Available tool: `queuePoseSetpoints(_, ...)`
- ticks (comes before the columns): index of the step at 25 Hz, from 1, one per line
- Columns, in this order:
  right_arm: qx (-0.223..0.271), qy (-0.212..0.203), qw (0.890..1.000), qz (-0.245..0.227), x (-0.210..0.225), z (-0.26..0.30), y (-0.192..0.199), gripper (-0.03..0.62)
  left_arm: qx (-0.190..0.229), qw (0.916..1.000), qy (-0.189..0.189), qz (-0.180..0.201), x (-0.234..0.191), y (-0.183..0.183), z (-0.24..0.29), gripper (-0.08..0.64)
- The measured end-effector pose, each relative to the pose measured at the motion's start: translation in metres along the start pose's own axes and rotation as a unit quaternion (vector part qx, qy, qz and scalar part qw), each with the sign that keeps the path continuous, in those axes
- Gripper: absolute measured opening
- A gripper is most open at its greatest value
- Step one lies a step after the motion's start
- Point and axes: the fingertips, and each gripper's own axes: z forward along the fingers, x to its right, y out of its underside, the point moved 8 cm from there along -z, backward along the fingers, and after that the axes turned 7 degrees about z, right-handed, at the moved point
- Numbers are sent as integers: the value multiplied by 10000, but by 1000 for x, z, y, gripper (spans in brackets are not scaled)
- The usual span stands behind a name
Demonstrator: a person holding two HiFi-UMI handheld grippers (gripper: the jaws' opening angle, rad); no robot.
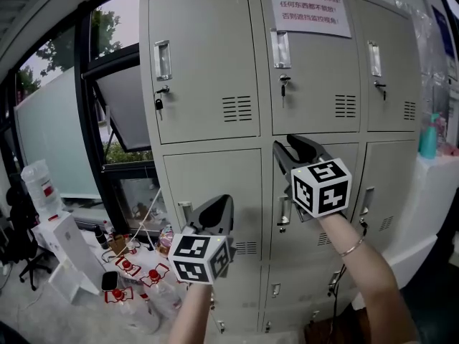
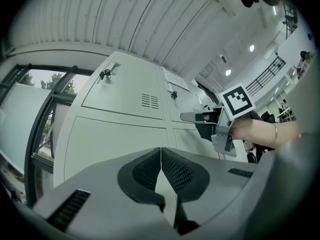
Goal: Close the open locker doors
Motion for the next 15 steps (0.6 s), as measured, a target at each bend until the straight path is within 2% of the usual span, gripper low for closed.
queuePoseSetpoints(7,-106,-227,9992,310,-10,-57,29,114,-120,9999,23,-57,17,12,-9,21)
queuePoseSetpoints(15,-567,-248,9956,704,-12,-115,81,75,-505,9985,134,-193,44,46,-20,21)
